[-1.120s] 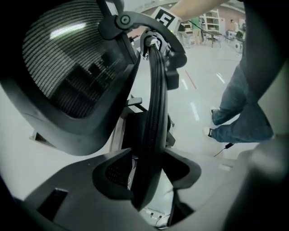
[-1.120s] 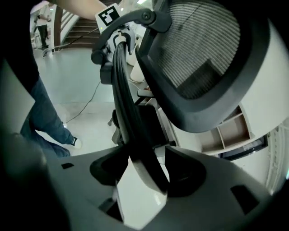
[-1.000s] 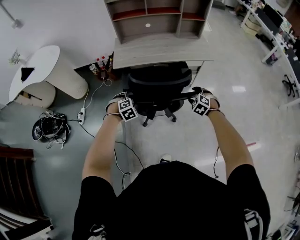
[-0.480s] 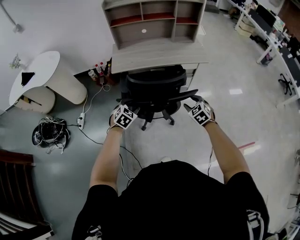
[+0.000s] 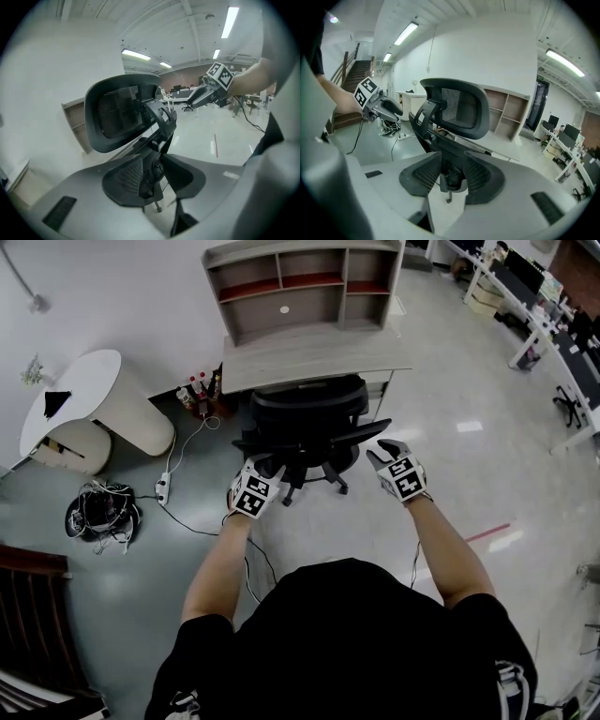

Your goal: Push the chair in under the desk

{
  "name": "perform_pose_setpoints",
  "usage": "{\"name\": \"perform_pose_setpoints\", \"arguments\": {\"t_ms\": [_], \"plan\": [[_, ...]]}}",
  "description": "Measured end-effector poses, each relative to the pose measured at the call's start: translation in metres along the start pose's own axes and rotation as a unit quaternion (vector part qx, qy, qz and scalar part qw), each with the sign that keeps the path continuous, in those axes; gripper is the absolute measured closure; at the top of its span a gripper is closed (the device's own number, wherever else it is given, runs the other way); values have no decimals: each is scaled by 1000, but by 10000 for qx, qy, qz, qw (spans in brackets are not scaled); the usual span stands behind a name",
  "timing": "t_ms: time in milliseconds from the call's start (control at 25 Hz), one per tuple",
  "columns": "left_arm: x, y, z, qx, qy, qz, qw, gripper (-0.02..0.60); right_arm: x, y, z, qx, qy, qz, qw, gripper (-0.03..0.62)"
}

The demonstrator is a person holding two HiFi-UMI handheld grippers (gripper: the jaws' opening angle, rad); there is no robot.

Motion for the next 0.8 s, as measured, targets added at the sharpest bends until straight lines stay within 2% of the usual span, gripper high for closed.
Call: {"name": "perform_pose_setpoints", "arguments": {"t_ms": [320, 440, 800], "plan": [[1, 23, -13, -139, 236, -50, 9996, 483, -10, -5, -17, -67, 222, 643, 9977, 511], [-6, 30, -16, -174, 175, -101, 9996, 494, -15, -7, -20, -48, 237, 842, 9962, 537], [-14, 29, -25, -69, 396, -724, 9966, 515, -20, -5, -28, -18, 336, 1107, 9933, 583]]}}
Point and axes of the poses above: the fingertips, and each gripper's own axes: z forward along the fingers, y to its right, x out of its top, the point moved 4 cm from there along -z, backward along the fingers, and after that the axes turned 3 degrees about -y, right-handed, at the moved point
